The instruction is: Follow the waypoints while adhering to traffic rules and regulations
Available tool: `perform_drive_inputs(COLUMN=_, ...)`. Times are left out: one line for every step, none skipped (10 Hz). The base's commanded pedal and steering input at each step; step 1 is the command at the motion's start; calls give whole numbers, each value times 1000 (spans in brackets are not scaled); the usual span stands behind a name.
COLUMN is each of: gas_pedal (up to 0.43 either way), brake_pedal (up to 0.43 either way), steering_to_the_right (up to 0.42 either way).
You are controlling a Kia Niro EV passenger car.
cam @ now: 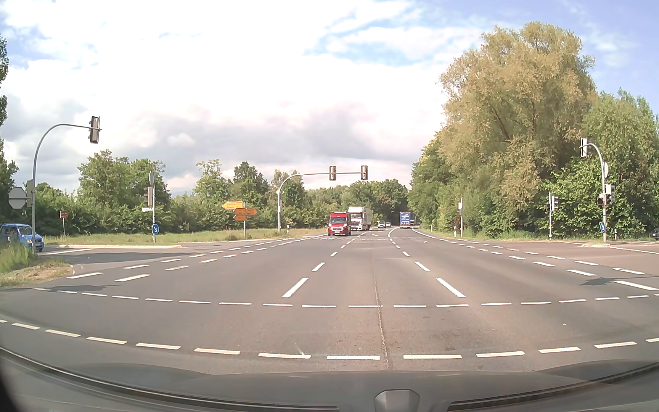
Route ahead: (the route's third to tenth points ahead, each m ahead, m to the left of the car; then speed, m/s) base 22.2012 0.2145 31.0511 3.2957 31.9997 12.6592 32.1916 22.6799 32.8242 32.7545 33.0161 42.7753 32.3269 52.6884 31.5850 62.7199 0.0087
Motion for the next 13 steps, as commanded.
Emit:
perform_drive_inputs(gas_pedal=0, brake_pedal=250, steering_to_the_right=8)
perform_drive_inputs(gas_pedal=0, brake_pedal=250, steering_to_the_right=8)
perform_drive_inputs(gas_pedal=0, brake_pedal=250, steering_to_the_right=8)
perform_drive_inputs(gas_pedal=0, brake_pedal=250, steering_to_the_right=9)
perform_drive_inputs(gas_pedal=0, brake_pedal=250, steering_to_the_right=9)
perform_drive_inputs(gas_pedal=0, brake_pedal=250, steering_to_the_right=9)
perform_drive_inputs(gas_pedal=0, brake_pedal=250, steering_to_the_right=8)
perform_drive_inputs(gas_pedal=0, brake_pedal=250, steering_to_the_right=9)
perform_drive_inputs(gas_pedal=0, brake_pedal=250, steering_to_the_right=9)
perform_drive_inputs(gas_pedal=0, brake_pedal=250, steering_to_the_right=9)
perform_drive_inputs(gas_pedal=0, brake_pedal=250, steering_to_the_right=8)
perform_drive_inputs(gas_pedal=0, brake_pedal=250, steering_to_the_right=9)
perform_drive_inputs(gas_pedal=0, brake_pedal=256, steering_to_the_right=8)
